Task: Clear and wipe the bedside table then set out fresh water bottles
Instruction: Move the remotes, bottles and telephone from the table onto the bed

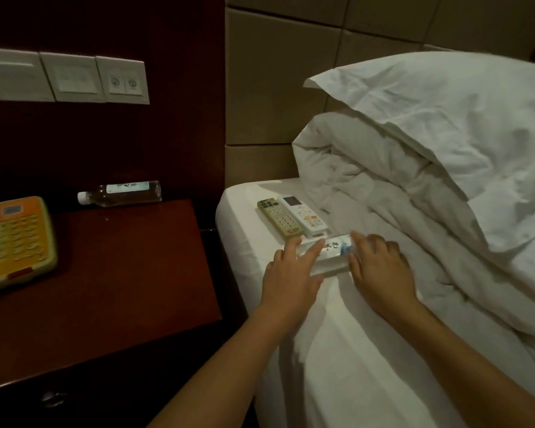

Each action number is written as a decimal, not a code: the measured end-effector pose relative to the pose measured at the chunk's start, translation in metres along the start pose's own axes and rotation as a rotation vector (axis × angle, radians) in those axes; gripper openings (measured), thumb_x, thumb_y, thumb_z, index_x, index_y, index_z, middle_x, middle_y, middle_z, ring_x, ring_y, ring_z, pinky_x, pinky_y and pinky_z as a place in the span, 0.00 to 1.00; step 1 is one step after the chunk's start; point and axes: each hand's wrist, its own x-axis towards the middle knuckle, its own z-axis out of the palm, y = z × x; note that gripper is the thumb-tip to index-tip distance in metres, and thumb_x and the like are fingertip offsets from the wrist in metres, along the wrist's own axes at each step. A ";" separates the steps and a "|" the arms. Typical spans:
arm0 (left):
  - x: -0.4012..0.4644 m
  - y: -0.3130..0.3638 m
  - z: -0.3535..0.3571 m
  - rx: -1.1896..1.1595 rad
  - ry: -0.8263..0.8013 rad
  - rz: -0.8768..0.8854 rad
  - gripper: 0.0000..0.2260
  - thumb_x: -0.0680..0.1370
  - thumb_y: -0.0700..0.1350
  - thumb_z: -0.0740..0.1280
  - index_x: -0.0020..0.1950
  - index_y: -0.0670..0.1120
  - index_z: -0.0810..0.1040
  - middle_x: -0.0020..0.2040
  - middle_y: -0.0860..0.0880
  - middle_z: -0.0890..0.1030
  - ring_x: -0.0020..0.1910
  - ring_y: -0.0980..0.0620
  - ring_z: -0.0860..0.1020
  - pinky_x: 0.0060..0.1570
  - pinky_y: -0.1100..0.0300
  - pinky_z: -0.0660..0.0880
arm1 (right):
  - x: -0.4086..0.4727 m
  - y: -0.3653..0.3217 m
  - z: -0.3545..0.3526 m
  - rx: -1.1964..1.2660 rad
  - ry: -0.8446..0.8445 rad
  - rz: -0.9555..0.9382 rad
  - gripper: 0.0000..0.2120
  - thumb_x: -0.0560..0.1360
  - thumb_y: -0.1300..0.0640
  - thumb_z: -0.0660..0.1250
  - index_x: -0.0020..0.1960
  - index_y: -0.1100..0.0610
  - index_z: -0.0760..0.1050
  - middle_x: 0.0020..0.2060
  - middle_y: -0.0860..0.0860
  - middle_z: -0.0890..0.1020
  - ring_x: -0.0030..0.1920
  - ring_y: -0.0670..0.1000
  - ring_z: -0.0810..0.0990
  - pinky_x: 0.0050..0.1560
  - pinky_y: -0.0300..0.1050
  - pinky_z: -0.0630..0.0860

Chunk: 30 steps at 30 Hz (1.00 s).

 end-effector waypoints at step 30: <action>-0.003 -0.295 -0.095 0.534 0.484 -0.474 0.41 0.65 0.60 0.74 0.74 0.56 0.61 0.72 0.44 0.69 0.74 0.38 0.62 0.68 0.38 0.61 | 0.188 -0.421 0.157 0.374 0.026 -0.501 0.33 0.73 0.45 0.66 0.73 0.54 0.58 0.68 0.56 0.69 0.70 0.57 0.64 0.69 0.58 0.62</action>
